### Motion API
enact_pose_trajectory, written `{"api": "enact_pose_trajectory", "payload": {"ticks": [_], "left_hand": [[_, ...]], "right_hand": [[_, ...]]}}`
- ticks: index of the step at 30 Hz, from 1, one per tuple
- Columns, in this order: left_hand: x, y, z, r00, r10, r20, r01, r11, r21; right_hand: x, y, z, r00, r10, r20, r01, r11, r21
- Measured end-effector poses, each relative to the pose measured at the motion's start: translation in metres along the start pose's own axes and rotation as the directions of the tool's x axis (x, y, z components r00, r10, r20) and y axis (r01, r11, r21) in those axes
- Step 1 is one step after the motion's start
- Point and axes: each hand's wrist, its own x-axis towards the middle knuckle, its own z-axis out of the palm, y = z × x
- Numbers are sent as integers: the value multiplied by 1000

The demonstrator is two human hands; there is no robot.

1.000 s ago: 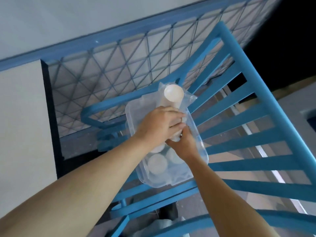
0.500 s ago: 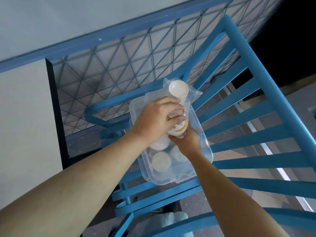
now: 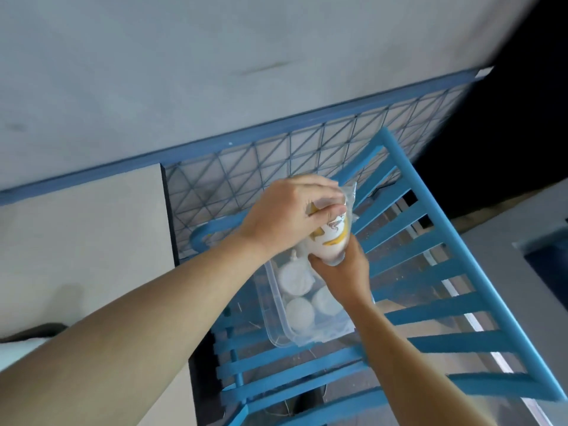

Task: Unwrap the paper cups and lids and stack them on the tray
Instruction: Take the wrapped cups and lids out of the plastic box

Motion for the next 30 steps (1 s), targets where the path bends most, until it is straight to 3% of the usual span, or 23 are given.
{"api": "enact_pose_trajectory", "payload": {"ticks": [10,19,25,30], "left_hand": [[-13,42,-179,987,38,-159,-11,985,172],[-105,20,-338,956,-118,-268,208,919,334],[-173,-12,-414,924,-239,-298,357,821,446],[-225,-35,-455,885,-328,-332,448,794,410]], "right_hand": [[-49,-161,40,971,-214,103,215,977,4],[-104,-283,165,899,-336,280,351,937,-2],[-141,-320,257,828,-371,421,400,916,21],[-167,-334,321,762,-403,506,458,889,17]]}}
